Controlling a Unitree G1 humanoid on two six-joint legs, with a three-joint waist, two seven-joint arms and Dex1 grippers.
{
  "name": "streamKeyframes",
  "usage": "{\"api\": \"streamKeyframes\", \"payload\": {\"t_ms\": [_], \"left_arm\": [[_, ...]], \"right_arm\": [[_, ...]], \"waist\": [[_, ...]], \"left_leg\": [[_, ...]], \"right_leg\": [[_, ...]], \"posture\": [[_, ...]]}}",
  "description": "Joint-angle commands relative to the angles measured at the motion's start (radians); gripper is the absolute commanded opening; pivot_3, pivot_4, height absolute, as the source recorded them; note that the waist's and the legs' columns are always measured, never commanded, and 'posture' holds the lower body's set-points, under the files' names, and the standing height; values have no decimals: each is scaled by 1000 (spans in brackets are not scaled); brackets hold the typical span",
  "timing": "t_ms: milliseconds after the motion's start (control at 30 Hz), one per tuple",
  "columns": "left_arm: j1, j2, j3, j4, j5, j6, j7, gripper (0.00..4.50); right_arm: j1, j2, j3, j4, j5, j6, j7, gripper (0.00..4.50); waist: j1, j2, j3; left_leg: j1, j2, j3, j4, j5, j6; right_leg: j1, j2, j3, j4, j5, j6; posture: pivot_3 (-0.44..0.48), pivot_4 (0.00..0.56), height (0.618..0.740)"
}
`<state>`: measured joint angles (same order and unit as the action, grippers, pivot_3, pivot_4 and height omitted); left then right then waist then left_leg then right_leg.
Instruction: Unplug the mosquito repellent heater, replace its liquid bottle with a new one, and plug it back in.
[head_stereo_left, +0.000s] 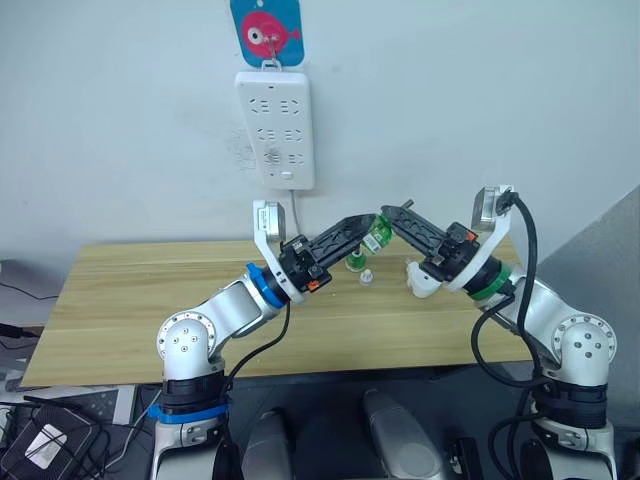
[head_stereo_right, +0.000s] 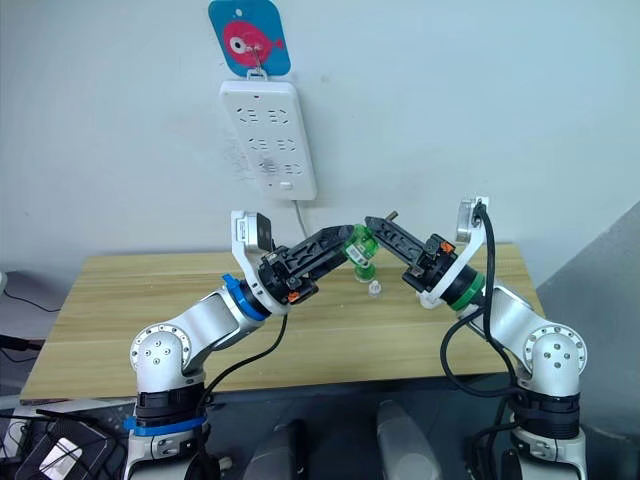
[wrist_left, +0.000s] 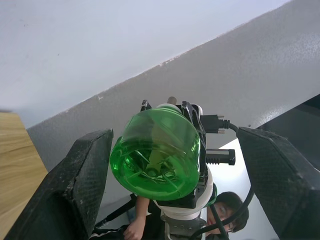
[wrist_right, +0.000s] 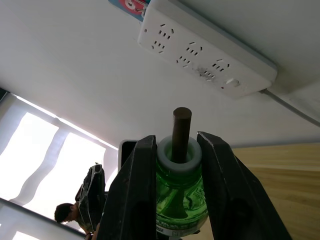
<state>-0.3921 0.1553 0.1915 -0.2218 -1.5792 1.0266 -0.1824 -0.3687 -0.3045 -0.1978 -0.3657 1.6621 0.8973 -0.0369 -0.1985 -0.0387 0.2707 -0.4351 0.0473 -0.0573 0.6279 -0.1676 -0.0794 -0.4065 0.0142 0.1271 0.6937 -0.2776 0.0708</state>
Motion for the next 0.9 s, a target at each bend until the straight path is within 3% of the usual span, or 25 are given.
{"api": "streamKeyframes", "payload": {"t_ms": [33, 200, 300, 400, 467, 900], "left_arm": [[-4, 9, -21, -19, -41, -14, 1, 4199], [7, 20, -37, -18, -61, -28, 8, 4199], [10, 19, -40, -14, -61, -41, 17, 3660], [8, 22, -42, -9, -64, -49, 19, 2738], [7, 23, -43, -10, -72, -53, 21, 2364], [22, 49, -71, -19, -60, -64, -13, 2363]], "right_arm": [[-12, -3, 11, -35, 32, -36, 0, 835], [-29, -8, 30, -37, 46, -61, -16, 835], [-34, -7, 40, -42, 53, -71, -28, 835], [-37, -10, 50, -48, 62, -80, -36, 835], [-37, -15, 55, -49, 70, -85, -40, 835], [-14, -69, 85, -67, 143, -93, -35, 835]], "waist": [[0, 0, 0], [1, 0, -1], [1, 0, -1], [1, 0, -1], [1, 0, -1], [1, 0, -2]], "left_leg": [[0, 0, 0, 0, 0, 0], [-1, 0, 0, 0, 0, 0], [-1, 0, 0, -1, 0, 0], [-2, 0, 0, -2, 0, 0], [-2, 0, 0, -2, 0, 0], [-2, 0, 0, -3, 0, 0]], "right_leg": [[0, 0, 0, -1, 0, 0], [0, 0, 1, -3, 0, 0], [0, 0, 1, -4, 0, 0], [0, 0, 1, -5, 0, 0], [0, 0, 0, -6, 0, 0], [0, 0, 1, -7, 0, 0]], "posture": [[-243, 186, 733], [-243, 187, 733], [-244, 187, 733], [-244, 188, 733], [-244, 186, 733], [-245, 182, 733]]}}
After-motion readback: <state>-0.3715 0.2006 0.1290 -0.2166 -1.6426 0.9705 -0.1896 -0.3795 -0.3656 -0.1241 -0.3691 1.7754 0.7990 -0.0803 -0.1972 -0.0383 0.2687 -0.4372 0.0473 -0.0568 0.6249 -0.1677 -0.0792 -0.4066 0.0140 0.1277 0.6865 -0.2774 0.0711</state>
